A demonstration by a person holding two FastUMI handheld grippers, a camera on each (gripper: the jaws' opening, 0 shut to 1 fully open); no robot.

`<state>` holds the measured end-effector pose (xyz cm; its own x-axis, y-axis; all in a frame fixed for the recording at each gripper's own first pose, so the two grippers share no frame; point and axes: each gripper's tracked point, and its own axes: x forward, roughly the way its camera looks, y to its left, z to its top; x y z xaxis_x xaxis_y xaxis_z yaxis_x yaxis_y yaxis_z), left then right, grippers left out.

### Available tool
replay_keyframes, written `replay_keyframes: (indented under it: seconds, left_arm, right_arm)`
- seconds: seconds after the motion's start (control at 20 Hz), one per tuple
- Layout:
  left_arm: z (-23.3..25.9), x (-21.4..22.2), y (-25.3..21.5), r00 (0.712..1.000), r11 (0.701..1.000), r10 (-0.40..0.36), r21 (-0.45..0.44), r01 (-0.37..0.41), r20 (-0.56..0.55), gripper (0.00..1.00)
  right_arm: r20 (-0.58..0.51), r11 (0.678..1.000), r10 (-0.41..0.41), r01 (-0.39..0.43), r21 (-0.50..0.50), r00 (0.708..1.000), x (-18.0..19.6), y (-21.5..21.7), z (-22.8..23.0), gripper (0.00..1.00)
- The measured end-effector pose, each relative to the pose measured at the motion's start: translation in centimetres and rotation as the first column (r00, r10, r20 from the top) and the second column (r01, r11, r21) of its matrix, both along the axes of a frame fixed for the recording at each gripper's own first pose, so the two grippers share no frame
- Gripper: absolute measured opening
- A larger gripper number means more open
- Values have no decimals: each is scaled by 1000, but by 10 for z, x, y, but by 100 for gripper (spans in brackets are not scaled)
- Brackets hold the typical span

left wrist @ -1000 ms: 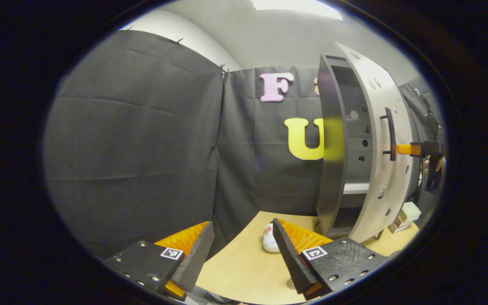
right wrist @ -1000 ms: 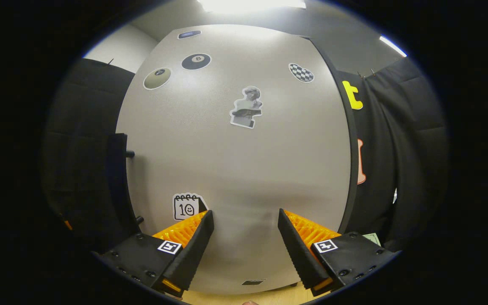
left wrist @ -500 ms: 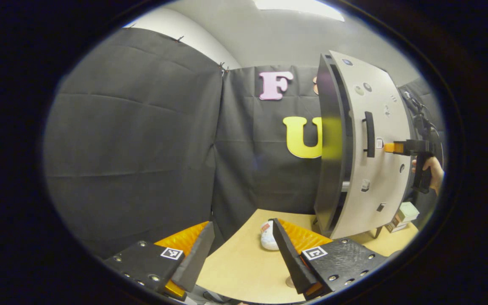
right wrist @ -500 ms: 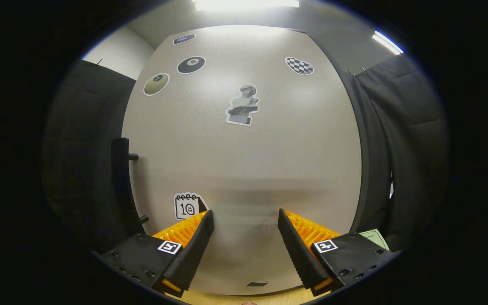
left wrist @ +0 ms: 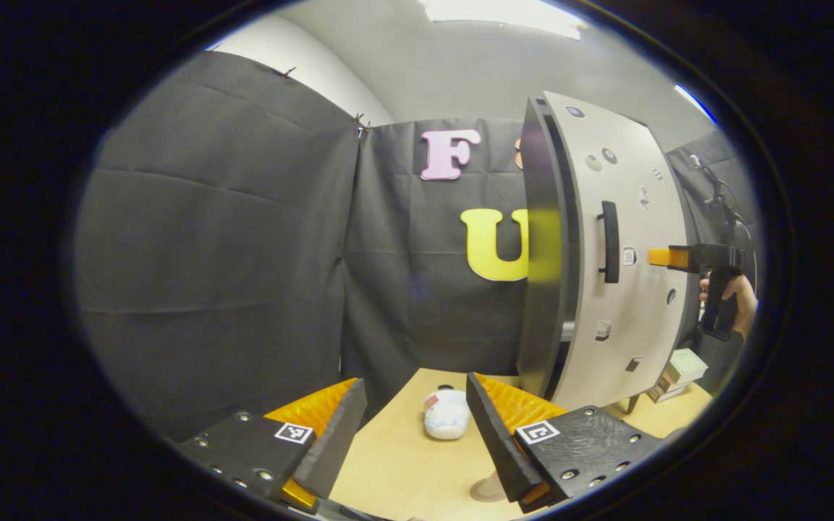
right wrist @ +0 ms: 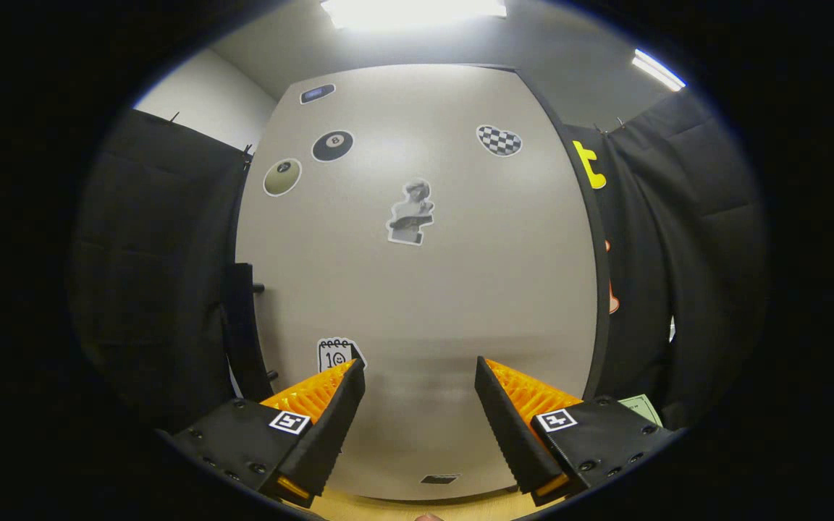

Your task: Open the cabinet door with the right hand, grasp the bottle in the cabinet with the left hand and place it on the coaster, then close the cabinet door with the right hand.

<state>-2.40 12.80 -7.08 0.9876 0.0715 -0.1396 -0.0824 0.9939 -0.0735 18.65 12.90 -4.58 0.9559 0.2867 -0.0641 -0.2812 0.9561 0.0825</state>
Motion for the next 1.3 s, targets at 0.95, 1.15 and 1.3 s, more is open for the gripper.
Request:
replay_keyframes:
  seconds: [0.95, 1.15, 1.3]
  left_arm:
    - [82, 36, -174, 959, 966, -258, 52, 253, 115, 88]
    - [88, 32, -195, 956, 962, -269, 75, 262, 114, 84]
    - [90, 27, -200, 959, 964, -260, 84, 252, 115, 84]
  right_arm:
    - [36, 975, -187, 190, -111, 982, -92, -207, 15, 97]
    - [19, 972, -197, 198, -125, 980, -106, -226, -6, 97]
    - [-8, 974, -185, 182, -136, 983, -118, -227, -27, 97]
